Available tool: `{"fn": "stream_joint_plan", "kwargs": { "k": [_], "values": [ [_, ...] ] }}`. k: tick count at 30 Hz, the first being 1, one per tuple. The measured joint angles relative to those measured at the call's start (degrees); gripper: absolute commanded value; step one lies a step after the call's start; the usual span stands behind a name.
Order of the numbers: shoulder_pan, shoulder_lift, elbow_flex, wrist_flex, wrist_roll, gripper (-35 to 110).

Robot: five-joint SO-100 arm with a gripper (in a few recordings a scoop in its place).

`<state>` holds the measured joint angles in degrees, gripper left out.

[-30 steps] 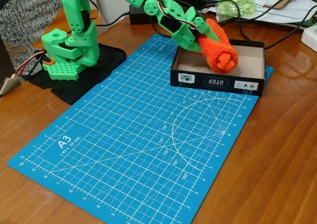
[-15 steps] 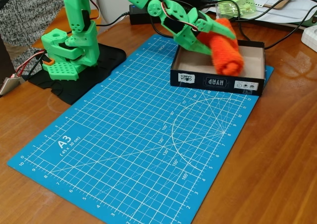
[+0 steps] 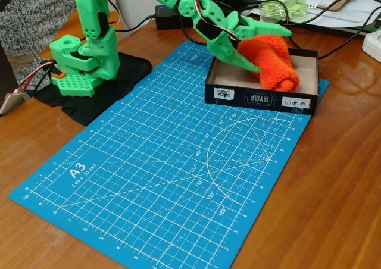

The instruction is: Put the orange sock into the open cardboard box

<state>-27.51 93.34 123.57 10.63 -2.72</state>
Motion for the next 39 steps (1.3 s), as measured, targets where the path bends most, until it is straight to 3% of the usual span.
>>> {"fn": "stream_joint_plan", "kwargs": {
  "k": [17,33,37,39],
  "values": [
    [7.29,20.3,0.7,20.48,-3.96,48],
    [12.83,53.35,17.49,50.27,2.46,47],
    [16.08,61.61,23.12,53.09,2.02,47],
    [17.31,66.36,25.66,54.32,1.49,40]
  ]
}}
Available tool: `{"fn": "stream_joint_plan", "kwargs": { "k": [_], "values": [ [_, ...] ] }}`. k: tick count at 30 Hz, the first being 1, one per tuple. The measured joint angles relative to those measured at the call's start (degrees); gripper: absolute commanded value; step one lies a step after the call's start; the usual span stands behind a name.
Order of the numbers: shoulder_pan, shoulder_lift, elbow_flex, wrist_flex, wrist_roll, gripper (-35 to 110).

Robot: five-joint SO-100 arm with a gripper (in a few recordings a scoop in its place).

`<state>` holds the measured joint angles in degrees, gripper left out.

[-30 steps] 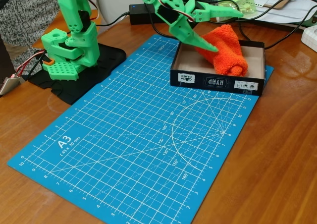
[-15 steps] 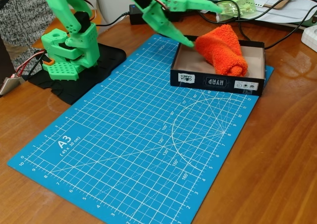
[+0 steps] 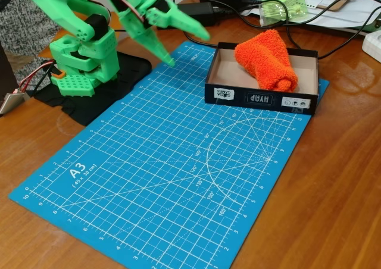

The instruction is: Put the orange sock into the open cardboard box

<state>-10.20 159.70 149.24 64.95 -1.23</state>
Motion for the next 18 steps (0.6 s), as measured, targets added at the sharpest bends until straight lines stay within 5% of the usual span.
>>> {"fn": "stream_joint_plan", "kwargs": {
  "k": [7,18],
  "values": [
    [5.27,13.71,9.67,0.0,1.32,17],
    [7.47,30.5,22.5,0.7,2.99,11]
  ]
}}
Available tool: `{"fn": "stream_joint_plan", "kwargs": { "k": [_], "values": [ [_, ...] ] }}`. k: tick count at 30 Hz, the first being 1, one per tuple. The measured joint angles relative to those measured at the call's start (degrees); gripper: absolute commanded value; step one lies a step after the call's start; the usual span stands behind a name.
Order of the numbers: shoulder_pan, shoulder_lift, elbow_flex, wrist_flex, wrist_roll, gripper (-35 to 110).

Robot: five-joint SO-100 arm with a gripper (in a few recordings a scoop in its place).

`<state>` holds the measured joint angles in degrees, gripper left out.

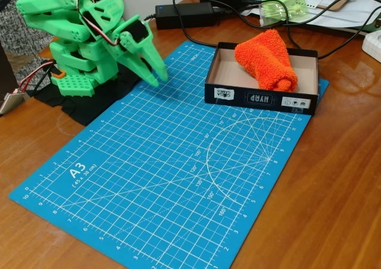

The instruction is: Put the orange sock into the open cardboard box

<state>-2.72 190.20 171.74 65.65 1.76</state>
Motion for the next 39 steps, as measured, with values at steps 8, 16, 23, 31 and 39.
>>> {"fn": "stream_joint_plan", "kwargs": {
  "k": [8,16,23,31,39],
  "values": [
    [2.46,2.37,2.37,0.18,2.2,9],
    [-0.62,2.46,4.31,-1.93,-1.23,0],
    [-0.18,2.37,4.48,-1.93,-0.44,0],
    [2.2,2.37,4.48,-1.93,2.55,0],
    [2.37,2.37,4.48,-1.93,1.76,0]
  ]
}}
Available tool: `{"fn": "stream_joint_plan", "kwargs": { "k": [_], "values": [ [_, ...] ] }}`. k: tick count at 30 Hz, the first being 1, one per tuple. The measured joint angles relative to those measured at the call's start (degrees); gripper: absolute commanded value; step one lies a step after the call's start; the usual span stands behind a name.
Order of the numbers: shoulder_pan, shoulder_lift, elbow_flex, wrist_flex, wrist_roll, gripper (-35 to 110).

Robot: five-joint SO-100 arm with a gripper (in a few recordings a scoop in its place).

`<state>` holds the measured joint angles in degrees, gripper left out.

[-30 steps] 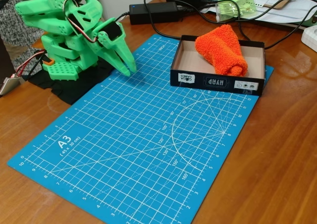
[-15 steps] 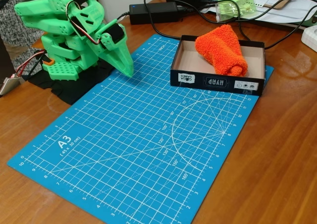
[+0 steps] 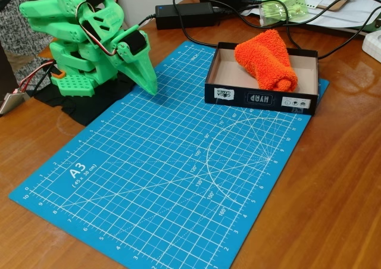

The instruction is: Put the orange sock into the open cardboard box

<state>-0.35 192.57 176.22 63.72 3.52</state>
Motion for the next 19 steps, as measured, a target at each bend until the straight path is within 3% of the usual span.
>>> {"fn": "stream_joint_plan", "kwargs": {
  "k": [19],
  "values": [
    [-0.7,0.0,0.0,0.0,-1.41,0]
  ]
}}
